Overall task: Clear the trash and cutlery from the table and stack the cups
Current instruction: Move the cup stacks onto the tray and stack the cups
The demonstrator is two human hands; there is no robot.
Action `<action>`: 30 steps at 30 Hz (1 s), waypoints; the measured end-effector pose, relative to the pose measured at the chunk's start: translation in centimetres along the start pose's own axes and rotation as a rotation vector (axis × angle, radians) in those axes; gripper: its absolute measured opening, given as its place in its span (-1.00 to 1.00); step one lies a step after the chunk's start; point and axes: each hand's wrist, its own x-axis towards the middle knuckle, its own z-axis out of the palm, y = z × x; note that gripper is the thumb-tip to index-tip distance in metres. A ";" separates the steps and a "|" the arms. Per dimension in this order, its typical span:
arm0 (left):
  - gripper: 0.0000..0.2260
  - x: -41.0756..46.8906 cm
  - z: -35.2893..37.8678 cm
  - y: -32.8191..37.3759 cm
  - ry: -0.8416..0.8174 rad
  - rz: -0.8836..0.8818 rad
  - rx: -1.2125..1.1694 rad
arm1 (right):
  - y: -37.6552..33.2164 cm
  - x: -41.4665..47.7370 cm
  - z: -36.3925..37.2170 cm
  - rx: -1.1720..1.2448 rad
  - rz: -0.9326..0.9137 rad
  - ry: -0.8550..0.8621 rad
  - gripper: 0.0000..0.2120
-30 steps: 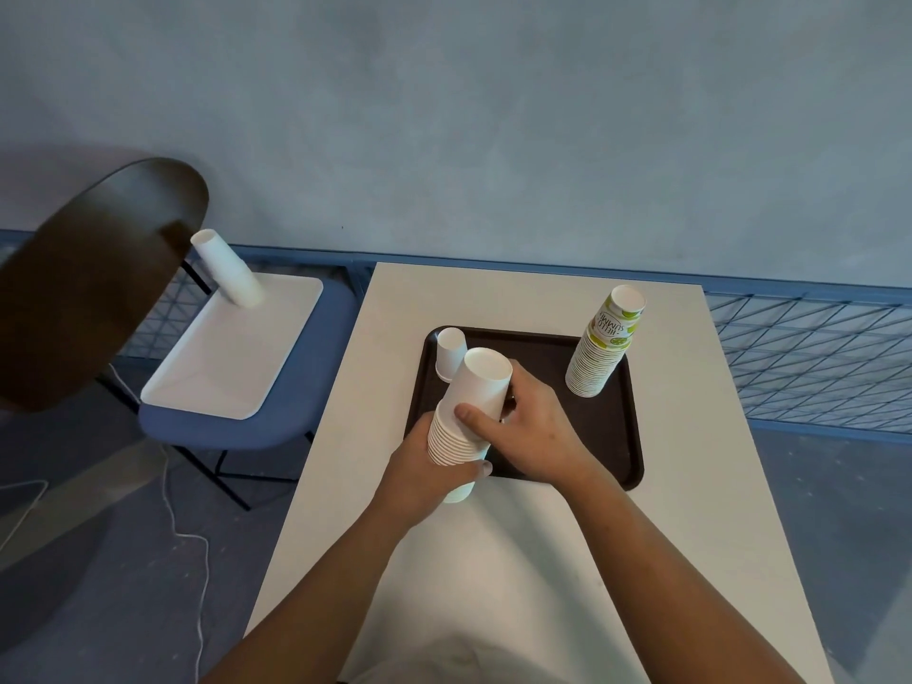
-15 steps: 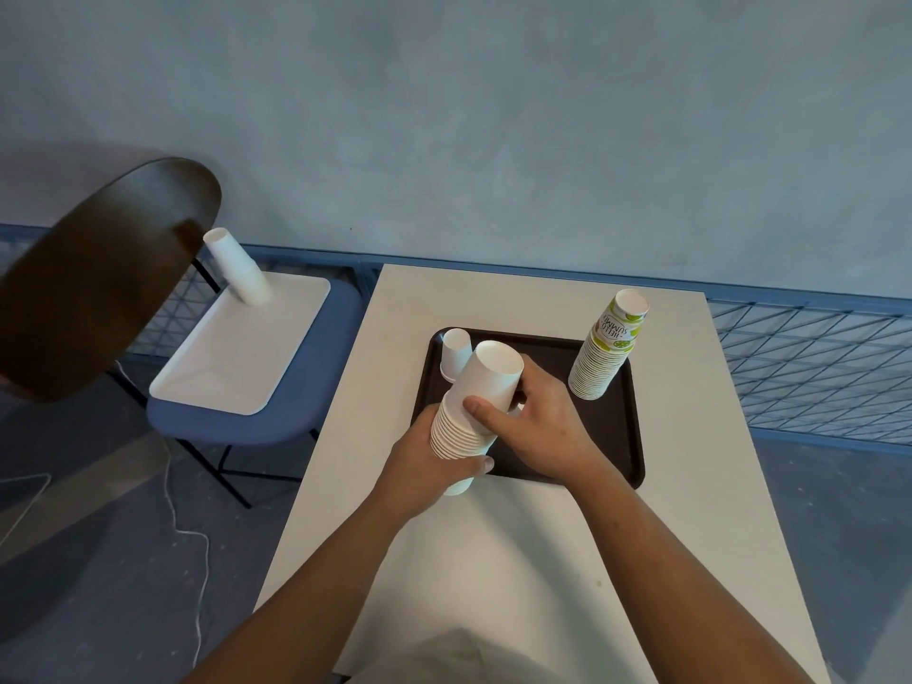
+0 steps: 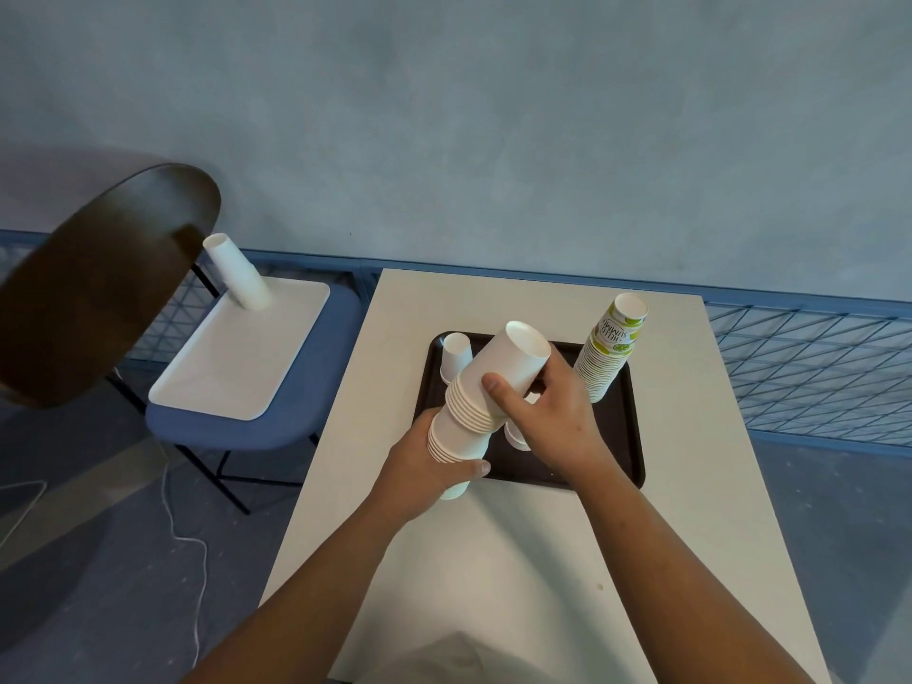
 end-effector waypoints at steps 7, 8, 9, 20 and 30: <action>-0.37 0.6 -0.1 0.0 -0.007 -0.033 0.057 | 0.9 1.0 -0.2 0.248 0.168 0.151 -0.52; -0.37 0.6 -0.1 0.1 -0.005 -0.035 0.073 | 0.9 1.0 -0.2 0.303 0.189 0.170 -0.47; -0.37 0.6 -0.1 0.2 -0.003 -0.035 0.084 | 1.1 1.0 -0.1 0.351 0.212 0.189 -0.44; -0.36 1.7 0.0 -0.6 -0.006 -0.016 0.009 | 5.3 2.1 -0.3 0.850 0.491 0.414 -0.71; -0.38 2.8 -0.1 -0.6 0.012 -0.043 -0.059 | 9.7 2.9 -1.2 -0.067 0.374 0.435 -0.53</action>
